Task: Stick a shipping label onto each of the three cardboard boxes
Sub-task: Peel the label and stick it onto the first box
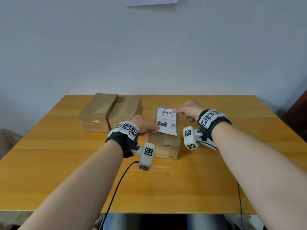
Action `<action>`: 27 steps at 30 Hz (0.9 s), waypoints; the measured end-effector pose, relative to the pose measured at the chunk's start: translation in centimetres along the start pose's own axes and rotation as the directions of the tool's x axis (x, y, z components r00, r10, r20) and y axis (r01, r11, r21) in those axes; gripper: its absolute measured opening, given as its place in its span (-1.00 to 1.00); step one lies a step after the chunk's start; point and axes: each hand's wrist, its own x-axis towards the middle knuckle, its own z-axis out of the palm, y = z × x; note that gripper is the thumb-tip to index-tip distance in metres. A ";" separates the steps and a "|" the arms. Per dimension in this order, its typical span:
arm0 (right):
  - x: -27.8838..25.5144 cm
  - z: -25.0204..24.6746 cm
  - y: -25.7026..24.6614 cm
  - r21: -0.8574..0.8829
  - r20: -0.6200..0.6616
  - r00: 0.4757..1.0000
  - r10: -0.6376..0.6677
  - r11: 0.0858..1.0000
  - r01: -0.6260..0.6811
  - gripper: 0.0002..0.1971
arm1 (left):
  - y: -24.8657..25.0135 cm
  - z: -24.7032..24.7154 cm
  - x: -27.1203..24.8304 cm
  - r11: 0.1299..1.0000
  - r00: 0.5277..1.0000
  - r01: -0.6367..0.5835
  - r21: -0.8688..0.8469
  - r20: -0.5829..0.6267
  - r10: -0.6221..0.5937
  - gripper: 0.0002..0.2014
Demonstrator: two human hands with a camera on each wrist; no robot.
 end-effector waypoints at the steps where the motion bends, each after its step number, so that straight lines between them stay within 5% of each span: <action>1: 0.0 0.0 0.0 -0.010 0.003 1.000 0.001 1.000 0.000 -0.72 | 0.0 0.0 0.1 0.999 1.000 -0.007 0.041 -0.016 0.008 -0.59; 10: 0.5 0.3 -0.1 -0.085 0.018 1.000 0.021 0.996 -0.019 -0.69 | 0.4 0.3 0.5 0.977 0.997 0.017 0.212 -0.080 0.000 -0.61; 27: 1.3 0.5 0.3 -0.019 0.018 0.998 0.055 0.998 -0.055 -0.78 | 1.1 0.5 1.0 0.967 0.998 -0.005 0.255 -0.055 0.020 -0.56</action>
